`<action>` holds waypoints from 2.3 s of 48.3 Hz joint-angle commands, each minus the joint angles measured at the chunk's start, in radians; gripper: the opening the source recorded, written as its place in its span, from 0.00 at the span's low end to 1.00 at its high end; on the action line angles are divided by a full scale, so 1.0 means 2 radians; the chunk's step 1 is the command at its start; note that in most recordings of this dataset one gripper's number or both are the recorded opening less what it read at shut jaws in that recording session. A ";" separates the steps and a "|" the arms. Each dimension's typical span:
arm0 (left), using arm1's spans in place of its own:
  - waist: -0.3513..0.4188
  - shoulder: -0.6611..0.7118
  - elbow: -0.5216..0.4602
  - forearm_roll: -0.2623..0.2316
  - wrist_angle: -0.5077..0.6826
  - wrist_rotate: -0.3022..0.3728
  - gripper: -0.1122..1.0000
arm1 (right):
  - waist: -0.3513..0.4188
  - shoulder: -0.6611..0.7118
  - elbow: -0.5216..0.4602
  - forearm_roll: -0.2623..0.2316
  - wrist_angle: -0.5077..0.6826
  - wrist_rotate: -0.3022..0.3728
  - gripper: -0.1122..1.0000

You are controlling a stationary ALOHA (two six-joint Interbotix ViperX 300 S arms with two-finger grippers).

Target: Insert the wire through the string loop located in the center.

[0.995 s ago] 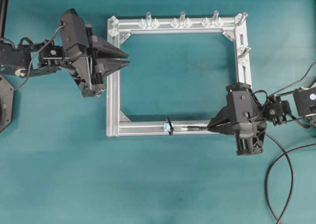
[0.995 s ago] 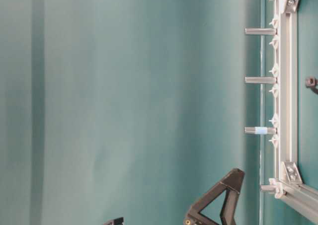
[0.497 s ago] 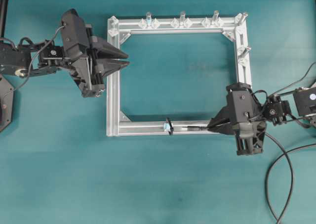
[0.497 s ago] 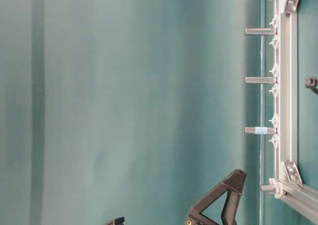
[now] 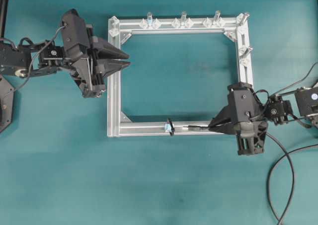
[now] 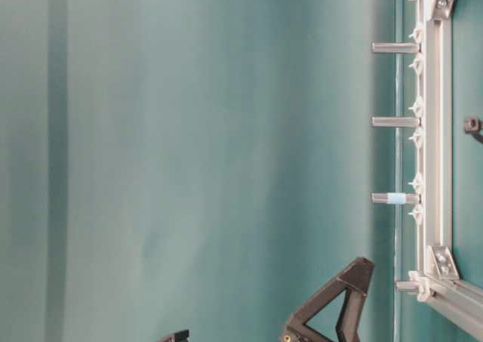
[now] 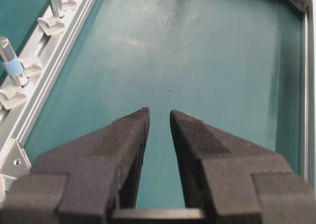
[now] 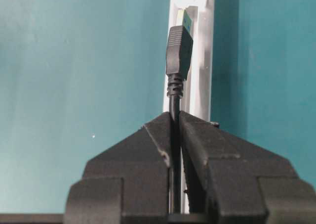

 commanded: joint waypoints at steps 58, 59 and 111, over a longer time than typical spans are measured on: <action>-0.031 -0.009 -0.003 0.000 0.026 -0.002 0.35 | -0.016 0.111 -0.133 -0.002 -0.015 -0.001 0.16; -0.031 -0.010 -0.004 0.000 0.026 -0.002 0.35 | -0.015 0.112 -0.133 -0.002 -0.015 -0.001 0.16; -0.103 -0.009 -0.083 0.001 0.252 0.000 0.89 | -0.016 0.111 -0.131 -0.002 -0.015 -0.001 0.16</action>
